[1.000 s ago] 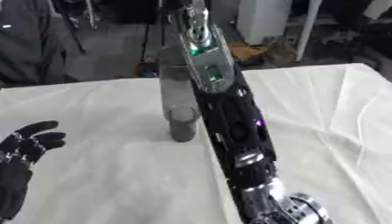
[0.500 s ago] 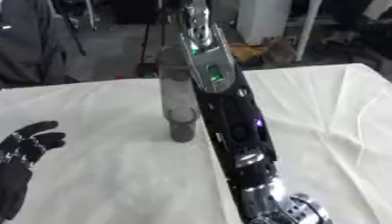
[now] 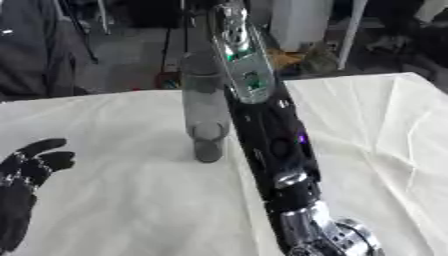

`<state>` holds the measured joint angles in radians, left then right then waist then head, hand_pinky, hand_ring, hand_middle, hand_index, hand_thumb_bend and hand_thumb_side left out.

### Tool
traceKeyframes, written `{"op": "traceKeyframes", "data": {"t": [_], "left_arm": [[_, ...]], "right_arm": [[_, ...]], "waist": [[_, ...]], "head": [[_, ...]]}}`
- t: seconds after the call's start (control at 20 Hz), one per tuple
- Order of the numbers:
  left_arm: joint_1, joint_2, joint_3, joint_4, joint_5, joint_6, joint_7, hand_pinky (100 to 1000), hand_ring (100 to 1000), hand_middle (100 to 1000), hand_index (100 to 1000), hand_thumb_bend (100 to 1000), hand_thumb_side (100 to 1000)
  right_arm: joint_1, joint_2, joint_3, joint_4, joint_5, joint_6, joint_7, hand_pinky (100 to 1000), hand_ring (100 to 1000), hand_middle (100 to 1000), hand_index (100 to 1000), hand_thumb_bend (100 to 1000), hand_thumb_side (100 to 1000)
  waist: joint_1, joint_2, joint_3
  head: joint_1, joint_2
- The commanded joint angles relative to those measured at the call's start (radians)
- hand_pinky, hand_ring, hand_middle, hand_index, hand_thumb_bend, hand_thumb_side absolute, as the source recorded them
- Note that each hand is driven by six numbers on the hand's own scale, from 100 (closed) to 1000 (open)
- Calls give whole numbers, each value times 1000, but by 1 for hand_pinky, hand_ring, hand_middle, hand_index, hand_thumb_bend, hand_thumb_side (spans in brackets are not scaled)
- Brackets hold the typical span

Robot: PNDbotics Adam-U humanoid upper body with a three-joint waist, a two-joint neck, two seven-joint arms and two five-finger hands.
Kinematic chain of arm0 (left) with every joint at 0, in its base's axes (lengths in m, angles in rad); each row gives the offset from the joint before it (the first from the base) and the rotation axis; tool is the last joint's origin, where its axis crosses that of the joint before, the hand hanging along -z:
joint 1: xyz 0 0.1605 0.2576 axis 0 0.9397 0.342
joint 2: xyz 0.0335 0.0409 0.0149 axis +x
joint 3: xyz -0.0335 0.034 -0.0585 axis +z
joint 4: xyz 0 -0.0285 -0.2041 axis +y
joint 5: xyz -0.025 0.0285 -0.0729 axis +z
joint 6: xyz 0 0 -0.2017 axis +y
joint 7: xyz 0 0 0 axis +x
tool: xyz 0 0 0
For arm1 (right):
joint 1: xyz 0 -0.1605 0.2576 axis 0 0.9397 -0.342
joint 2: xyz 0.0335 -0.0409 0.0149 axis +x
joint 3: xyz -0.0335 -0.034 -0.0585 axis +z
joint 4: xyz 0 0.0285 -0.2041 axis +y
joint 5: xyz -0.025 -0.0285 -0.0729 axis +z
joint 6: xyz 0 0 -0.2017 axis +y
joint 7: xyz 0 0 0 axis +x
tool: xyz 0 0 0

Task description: Arrange flowers into the vase.

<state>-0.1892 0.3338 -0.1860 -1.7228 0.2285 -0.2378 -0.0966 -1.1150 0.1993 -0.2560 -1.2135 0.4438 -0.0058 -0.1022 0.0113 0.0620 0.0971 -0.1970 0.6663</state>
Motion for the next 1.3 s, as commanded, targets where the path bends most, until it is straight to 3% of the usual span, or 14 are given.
{"op": "traceKeyframes", "data": {"t": [0.05, 0.35, 0.8, 1.15, 1.3], "left_arm": [[-11, 6, 7, -9, 1, -2, 0, 763, 740, 761, 795, 839, 978], [-10, 6, 8, -9, 0, -2, 0, 763, 739, 760, 794, 839, 979], [-8, 6, 9, -9, -1, -3, 2, 763, 738, 760, 794, 840, 979], [-7, 6, 10, -8, -2, -3, 2, 763, 738, 759, 794, 840, 979], [-6, 6, 10, -8, -2, -3, 3, 763, 737, 759, 794, 840, 979]], "right_arm": [[-13, -16, -12, 1, -63, 36, -4, 100, 100, 100, 100, 100, 809], [-6, -20, -15, 4, -99, 66, -3, 100, 100, 100, 100, 100, 811], [4, -26, -16, 11, -70, 69, 21, 100, 100, 100, 100, 100, 822], [7, -29, -19, 12, -55, 64, 36, 100, 100, 100, 152, 100, 832], [9, -31, -21, 12, -54, 64, 37, 100, 169, 100, 173, 100, 833]], "waist": [[5, -13, -1], [6, -11, -3], [8, -10, -5], [9, -9, -7], [9, -9, -7]], "head": [[-2, -4], [-1, -4], [3, -5], [-2, -7], [-2, -7]]}}
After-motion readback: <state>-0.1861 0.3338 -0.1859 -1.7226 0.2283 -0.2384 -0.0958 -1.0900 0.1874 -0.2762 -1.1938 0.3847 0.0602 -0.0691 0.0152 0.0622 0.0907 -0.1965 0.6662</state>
